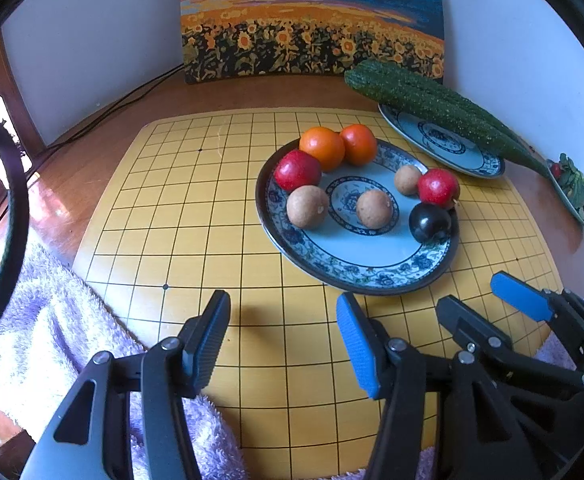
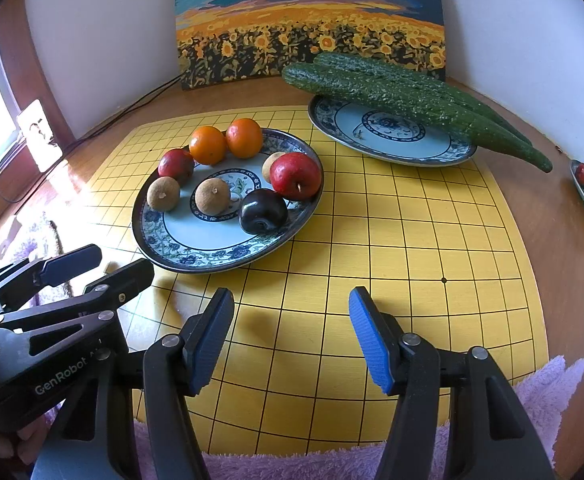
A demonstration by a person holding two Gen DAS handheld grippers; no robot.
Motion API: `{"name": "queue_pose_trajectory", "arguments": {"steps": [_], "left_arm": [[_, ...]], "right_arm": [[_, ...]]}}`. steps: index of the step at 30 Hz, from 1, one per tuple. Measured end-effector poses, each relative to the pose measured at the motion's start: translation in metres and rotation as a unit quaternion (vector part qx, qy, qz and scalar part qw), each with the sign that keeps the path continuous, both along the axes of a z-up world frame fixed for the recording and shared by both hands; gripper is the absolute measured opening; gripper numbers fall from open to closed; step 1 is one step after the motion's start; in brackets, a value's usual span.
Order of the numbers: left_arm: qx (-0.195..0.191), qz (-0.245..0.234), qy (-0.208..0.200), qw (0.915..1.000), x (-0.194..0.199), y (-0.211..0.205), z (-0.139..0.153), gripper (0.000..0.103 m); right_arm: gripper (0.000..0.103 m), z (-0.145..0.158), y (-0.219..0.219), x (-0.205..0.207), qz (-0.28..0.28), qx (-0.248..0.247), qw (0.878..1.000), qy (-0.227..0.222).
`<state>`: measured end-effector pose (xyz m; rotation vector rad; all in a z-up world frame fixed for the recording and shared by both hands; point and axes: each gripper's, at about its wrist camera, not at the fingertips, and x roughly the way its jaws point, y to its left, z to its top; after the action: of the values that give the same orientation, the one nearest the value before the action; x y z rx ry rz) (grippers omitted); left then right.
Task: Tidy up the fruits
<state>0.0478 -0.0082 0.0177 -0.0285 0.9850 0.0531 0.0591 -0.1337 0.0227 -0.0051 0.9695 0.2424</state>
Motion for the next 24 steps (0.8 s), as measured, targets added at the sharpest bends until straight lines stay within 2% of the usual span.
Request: {"name": "queue_pose_trajectory", "arguments": {"steps": [24], "left_arm": [[-0.002, 0.003, 0.001, 1.0, -0.0003, 0.0022, -0.0002, 0.058]], "right_arm": [[0.062, 0.0004, -0.0002, -0.0007, 0.0, -0.001, 1.0, -0.001]]}}
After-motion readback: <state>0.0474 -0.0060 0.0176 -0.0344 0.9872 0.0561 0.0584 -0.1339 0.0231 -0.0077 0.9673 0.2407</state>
